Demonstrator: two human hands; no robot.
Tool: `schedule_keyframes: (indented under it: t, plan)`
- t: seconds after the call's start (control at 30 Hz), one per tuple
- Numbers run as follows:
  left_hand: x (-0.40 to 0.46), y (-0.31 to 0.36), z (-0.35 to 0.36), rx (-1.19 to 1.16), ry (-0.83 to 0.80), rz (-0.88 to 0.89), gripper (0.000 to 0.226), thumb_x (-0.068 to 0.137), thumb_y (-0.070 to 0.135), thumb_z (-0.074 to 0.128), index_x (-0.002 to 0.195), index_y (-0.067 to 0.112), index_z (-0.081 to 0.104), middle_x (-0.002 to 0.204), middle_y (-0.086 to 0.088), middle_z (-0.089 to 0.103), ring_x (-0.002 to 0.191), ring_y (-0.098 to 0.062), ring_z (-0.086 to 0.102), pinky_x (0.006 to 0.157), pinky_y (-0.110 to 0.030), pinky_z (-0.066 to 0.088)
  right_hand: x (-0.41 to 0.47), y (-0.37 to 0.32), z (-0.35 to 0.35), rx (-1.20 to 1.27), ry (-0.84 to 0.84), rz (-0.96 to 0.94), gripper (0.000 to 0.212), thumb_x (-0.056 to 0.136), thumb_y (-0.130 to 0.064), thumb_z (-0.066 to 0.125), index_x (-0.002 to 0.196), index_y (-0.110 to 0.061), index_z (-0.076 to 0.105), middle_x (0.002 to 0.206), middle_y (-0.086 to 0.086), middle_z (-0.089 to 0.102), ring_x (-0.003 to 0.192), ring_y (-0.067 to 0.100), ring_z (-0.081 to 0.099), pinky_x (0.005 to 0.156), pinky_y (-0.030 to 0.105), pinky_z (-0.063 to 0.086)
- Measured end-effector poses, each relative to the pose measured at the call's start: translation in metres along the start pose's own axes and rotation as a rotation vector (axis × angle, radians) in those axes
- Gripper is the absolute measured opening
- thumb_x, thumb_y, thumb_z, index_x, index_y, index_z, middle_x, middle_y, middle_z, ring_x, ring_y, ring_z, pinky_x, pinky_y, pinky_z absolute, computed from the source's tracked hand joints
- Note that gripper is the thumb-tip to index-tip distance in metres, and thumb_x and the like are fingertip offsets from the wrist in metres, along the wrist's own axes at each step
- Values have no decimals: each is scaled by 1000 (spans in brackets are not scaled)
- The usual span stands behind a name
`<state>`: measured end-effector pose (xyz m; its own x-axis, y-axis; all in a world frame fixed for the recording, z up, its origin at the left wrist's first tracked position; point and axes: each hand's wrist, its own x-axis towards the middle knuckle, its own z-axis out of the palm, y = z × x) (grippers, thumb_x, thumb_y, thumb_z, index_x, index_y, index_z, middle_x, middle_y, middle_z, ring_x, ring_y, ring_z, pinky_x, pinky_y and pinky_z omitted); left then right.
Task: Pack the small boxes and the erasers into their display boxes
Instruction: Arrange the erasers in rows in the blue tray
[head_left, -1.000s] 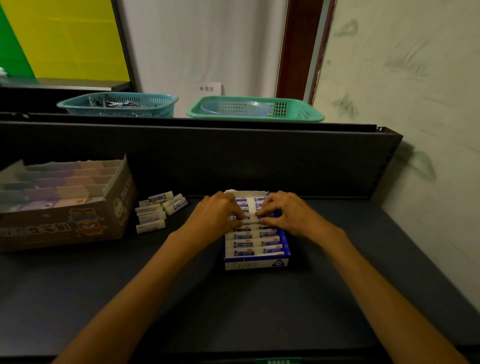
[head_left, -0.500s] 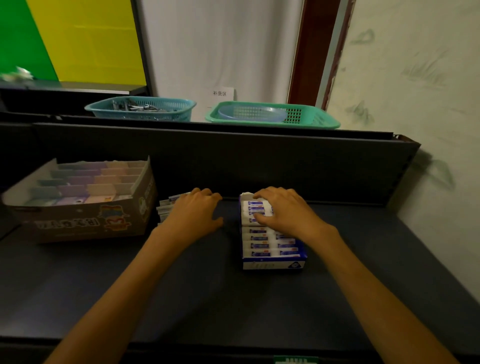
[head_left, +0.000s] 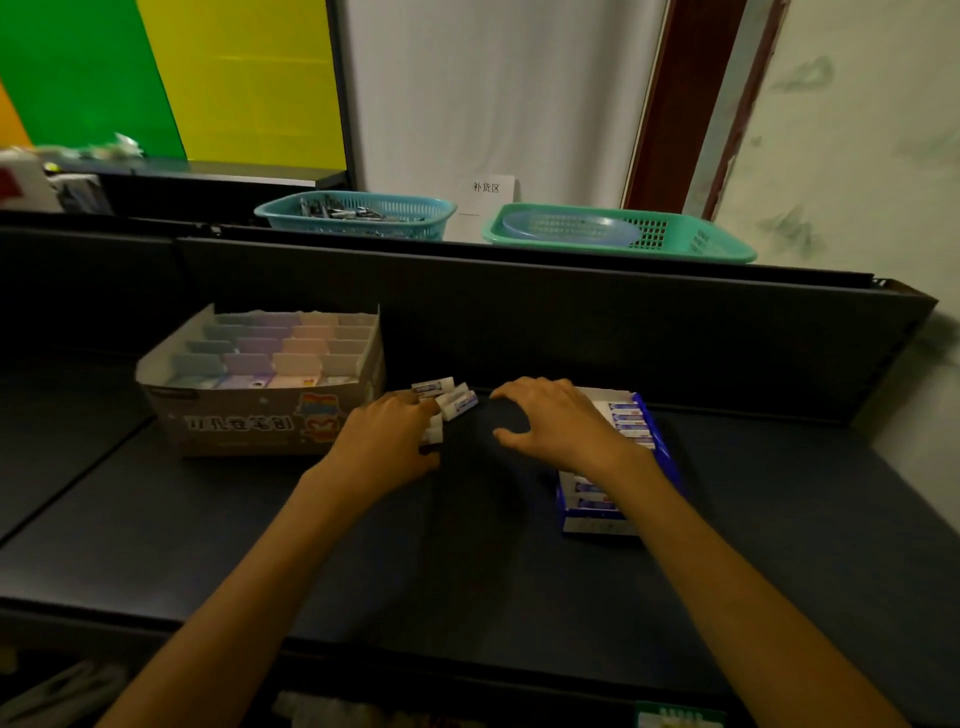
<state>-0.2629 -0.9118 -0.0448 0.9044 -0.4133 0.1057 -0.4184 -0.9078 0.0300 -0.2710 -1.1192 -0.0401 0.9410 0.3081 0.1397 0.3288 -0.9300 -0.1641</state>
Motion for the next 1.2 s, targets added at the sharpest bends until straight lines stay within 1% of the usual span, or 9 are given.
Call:
schedule_keyframes:
  t: [0.2,0.33,0.47,0.6,0.7,0.77,0.87,1.03,1.2]
  plan:
    - [-5,-8,14,11,-68,-2,56,89,33,58,139,23,35,143,-5,37,130,-22,38,100,-36,40,8,-7,12,26,-31,13,56,91,-41,57,141,-28,37,142,1,43,130,22,38,105,36,32]
    - [2,-12,18,-80,-115,-37,48,93,25,54,138,23,38,145,-9,35,130,-25,38,105,-38,37,6,-6,15,38,-30,35,55,90,-42,58,140,-31,38,141,0,43,130,21,38,105,38,35]
    - [4,-10,16,-141,-145,-43,46,96,27,47,140,19,38,147,-10,34,134,-26,35,109,-39,32,5,-3,19,36,-40,51,55,90,-42,58,140,-31,38,142,0,43,131,22,38,105,40,36]
    - [-3,-16,19,-188,-88,-20,36,91,25,56,126,21,50,132,-6,49,118,-20,50,98,-32,43,11,-5,23,25,-53,52,56,90,-41,58,140,-30,37,142,1,43,131,22,38,106,41,37]
    - [-5,-21,20,-249,-55,-2,37,87,19,62,123,23,53,128,-3,52,113,-16,53,96,-31,46,21,-7,26,24,-68,41,57,90,-38,59,141,-29,37,143,1,42,132,24,38,106,41,36]
    - [-7,-25,20,-267,-22,11,41,86,16,64,125,23,53,132,-3,49,118,-17,51,100,-34,45,29,-8,28,31,-65,40,57,90,-35,60,141,-28,37,144,1,41,132,24,38,105,40,36]
    - [-9,-31,21,-269,24,45,45,86,16,64,129,22,52,139,-2,41,125,-18,45,103,-29,41,42,-9,30,56,-80,39,58,89,-30,61,142,-29,36,146,2,38,132,25,36,105,40,36]
    - [-6,-37,20,-309,9,62,40,84,24,68,122,22,58,130,0,46,112,-13,51,88,-19,44,56,-5,36,58,-152,14,59,90,-25,60,143,-31,34,146,3,35,131,25,38,106,41,38]
    - [-3,-39,21,-407,-3,22,43,79,25,72,119,20,58,122,-1,57,107,-13,56,85,-18,44,59,-2,37,-67,-125,-53,48,92,-24,57,138,-28,43,138,0,38,122,22,41,100,36,40]
